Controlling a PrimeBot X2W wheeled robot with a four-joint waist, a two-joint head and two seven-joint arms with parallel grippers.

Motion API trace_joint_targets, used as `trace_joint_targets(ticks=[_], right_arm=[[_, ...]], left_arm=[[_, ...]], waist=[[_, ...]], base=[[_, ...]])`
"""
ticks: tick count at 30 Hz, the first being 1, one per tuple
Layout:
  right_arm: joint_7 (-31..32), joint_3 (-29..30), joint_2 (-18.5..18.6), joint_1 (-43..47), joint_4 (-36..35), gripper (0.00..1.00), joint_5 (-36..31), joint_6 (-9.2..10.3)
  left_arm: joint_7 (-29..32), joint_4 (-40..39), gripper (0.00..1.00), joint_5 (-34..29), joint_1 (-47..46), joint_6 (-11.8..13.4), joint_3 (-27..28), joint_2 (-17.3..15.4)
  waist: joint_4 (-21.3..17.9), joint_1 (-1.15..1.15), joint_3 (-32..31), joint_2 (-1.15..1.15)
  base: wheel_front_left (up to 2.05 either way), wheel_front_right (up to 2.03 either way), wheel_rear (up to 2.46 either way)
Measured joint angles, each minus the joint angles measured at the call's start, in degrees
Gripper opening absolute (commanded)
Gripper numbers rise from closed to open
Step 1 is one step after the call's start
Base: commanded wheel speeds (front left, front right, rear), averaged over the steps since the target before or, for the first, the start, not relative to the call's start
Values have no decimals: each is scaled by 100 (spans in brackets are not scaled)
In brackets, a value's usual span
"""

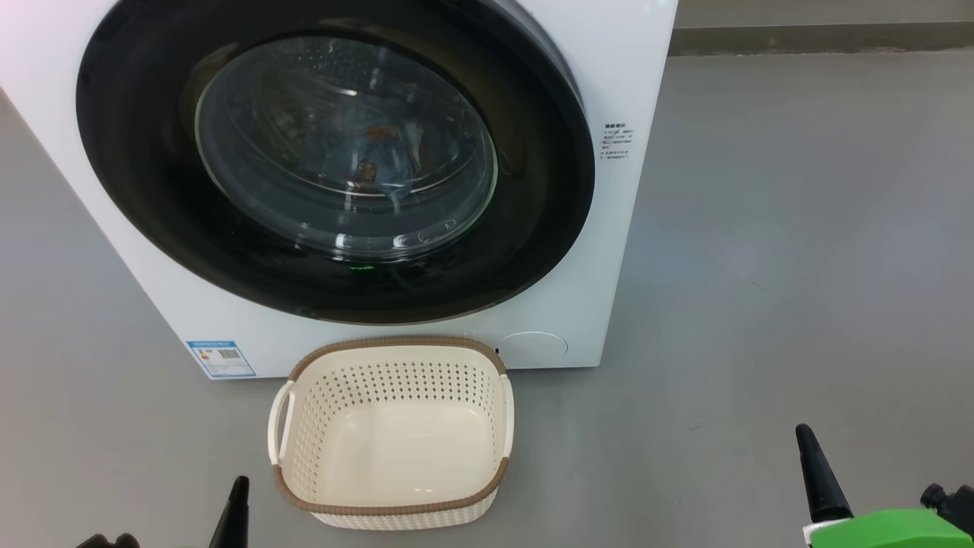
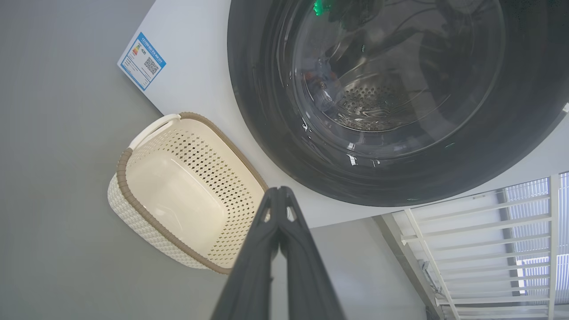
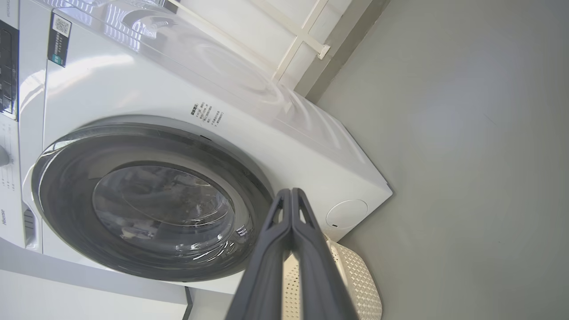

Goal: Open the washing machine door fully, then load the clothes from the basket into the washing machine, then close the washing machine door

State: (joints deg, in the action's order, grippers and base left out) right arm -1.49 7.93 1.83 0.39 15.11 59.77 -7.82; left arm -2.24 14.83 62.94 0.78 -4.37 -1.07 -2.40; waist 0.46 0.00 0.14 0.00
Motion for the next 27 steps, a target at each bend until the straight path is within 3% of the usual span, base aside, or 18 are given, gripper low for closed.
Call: trace_joint_targets(ticks=[27], right_arm=[[452, 1, 14, -193, 14, 0, 1833, 20]], left_arm=[[456, 11, 0, 1707, -244, -151, 259, -3]], waist=[[-27, 0, 2, 0]], base=[[0, 0, 0]])
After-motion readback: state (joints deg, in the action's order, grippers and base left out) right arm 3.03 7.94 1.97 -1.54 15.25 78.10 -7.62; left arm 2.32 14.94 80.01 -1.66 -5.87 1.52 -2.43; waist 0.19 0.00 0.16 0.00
